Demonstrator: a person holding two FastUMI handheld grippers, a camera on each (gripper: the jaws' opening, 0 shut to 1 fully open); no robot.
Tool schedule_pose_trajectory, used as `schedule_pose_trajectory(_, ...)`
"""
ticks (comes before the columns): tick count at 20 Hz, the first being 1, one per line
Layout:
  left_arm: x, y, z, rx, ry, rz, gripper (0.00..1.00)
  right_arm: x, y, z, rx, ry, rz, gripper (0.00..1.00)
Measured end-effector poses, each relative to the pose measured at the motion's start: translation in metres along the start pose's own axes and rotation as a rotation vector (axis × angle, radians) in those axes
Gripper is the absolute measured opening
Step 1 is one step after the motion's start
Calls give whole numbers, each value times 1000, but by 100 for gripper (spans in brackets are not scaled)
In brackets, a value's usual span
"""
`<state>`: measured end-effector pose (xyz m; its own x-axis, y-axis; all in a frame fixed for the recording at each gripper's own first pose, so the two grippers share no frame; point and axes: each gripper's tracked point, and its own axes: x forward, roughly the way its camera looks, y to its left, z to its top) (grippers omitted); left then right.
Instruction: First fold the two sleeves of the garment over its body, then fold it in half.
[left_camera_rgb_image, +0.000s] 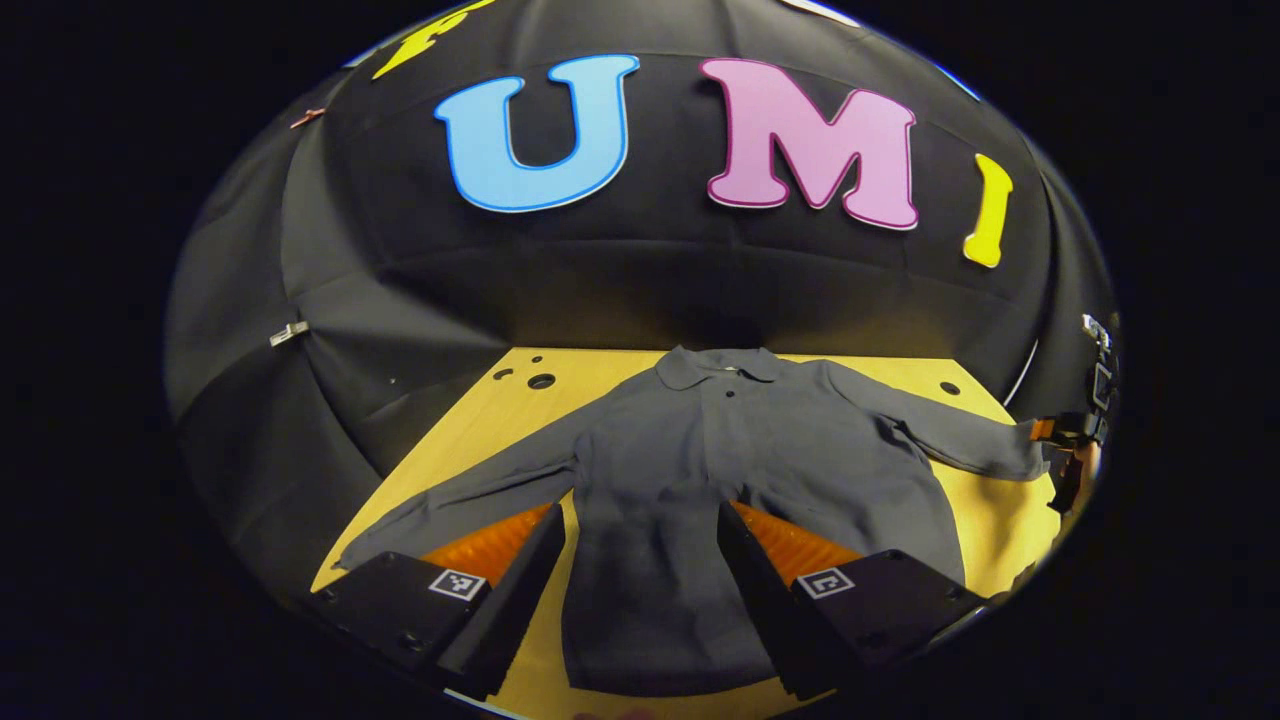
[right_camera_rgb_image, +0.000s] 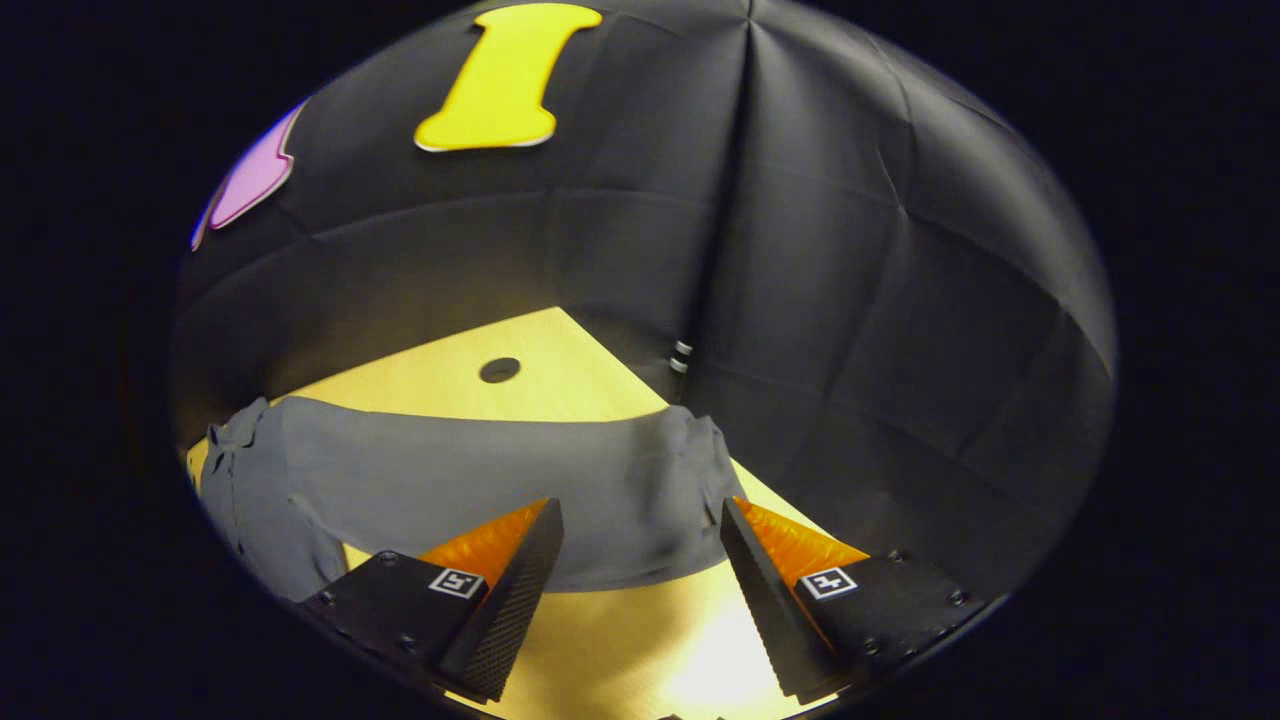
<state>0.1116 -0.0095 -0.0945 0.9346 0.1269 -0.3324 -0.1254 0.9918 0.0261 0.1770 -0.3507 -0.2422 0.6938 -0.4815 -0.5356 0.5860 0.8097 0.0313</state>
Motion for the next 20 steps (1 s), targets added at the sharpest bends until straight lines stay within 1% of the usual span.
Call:
schedule_pose_trajectory(2,0,-6,-1,7,9,-18,97,14,-16,-11,28,47,-36,98)
schedule_pose_trajectory(5,0,-14,-6,-15,33,-26,97,34,-32,-20,68,91,-73,98)
schedule_pose_trajectory(9,3,-23,-9,-39,60,-39,97,56,-39,-35,88,150,-77,98)
schedule_pose_trajectory(11,0,-25,-5,-35,50,-43,97,64,-36,-46,103,194,-64,98)
schedule_pose_trajectory(12,0,-25,-3,-30,44,-42,97,64,-34,-42,119,184,-61,99)
schedule_pose_trajectory(15,-1,-24,-1,-26,35,-36,97,64,-34,-42,115,187,-53,99)
schedule_pose_trajectory(16,-1,-23,-2,-30,37,-33,97,61,-32,-41,112,188,-48,97)
schedule_pose_trajectory(18,-1,-21,-3,-45,36,-25,97,63,-25,-40,103,189,-33,85)
schedule_pose_trajectory(20,-2,-18,-4,-59,36,-15,98,65,-16,-41,79,181,-16,58)
